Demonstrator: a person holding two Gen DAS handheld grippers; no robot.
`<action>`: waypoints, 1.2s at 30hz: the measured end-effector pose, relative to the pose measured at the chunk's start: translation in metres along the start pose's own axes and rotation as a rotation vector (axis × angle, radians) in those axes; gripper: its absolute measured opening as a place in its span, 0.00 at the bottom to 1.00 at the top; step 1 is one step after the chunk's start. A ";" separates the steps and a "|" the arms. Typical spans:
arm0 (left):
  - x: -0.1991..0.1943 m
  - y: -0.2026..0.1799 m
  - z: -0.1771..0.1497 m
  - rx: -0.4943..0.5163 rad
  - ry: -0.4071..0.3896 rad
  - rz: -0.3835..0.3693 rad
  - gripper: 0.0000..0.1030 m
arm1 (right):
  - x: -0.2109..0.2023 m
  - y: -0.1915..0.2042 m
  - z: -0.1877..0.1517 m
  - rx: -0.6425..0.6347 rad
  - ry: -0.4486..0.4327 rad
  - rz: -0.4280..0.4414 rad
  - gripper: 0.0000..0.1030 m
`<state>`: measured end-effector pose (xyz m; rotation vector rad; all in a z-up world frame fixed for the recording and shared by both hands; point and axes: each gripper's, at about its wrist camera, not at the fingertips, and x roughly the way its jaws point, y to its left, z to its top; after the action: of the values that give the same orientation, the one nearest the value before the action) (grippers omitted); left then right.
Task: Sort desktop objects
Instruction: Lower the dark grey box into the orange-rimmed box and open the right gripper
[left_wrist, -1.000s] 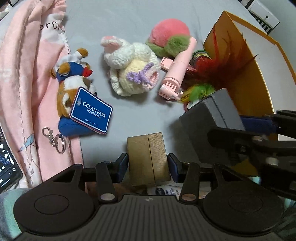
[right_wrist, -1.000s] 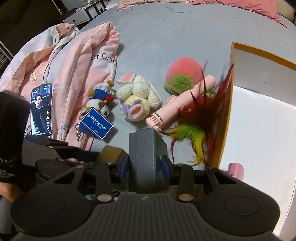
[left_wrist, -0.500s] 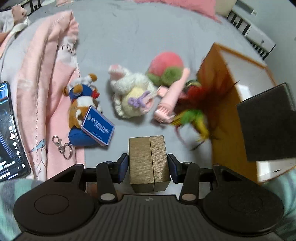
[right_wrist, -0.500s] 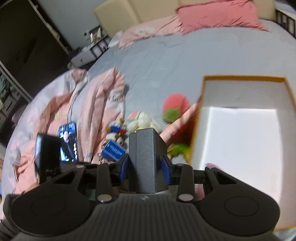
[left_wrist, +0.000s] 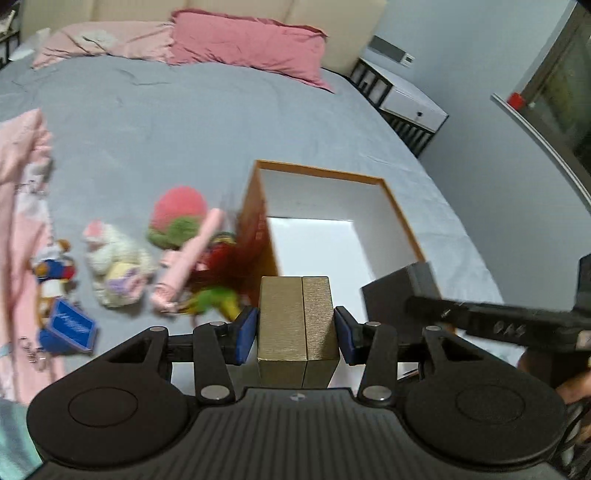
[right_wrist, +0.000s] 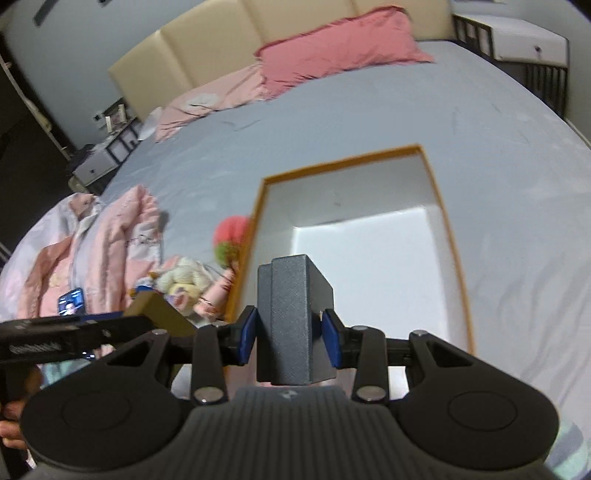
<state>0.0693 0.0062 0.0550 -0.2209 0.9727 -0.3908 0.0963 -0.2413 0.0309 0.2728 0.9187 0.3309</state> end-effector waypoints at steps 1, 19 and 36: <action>0.005 -0.003 0.002 -0.005 0.006 -0.007 0.50 | 0.003 -0.005 -0.001 0.009 0.010 -0.004 0.39; 0.052 -0.016 0.012 -0.052 0.052 -0.002 0.50 | 0.108 -0.016 -0.023 0.037 0.227 0.008 0.39; 0.060 -0.020 0.010 -0.065 0.066 -0.013 0.50 | 0.099 -0.012 -0.029 0.009 0.324 0.035 0.39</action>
<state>0.1038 -0.0370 0.0222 -0.2746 1.0508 -0.3802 0.1307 -0.2106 -0.0623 0.2481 1.2356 0.4110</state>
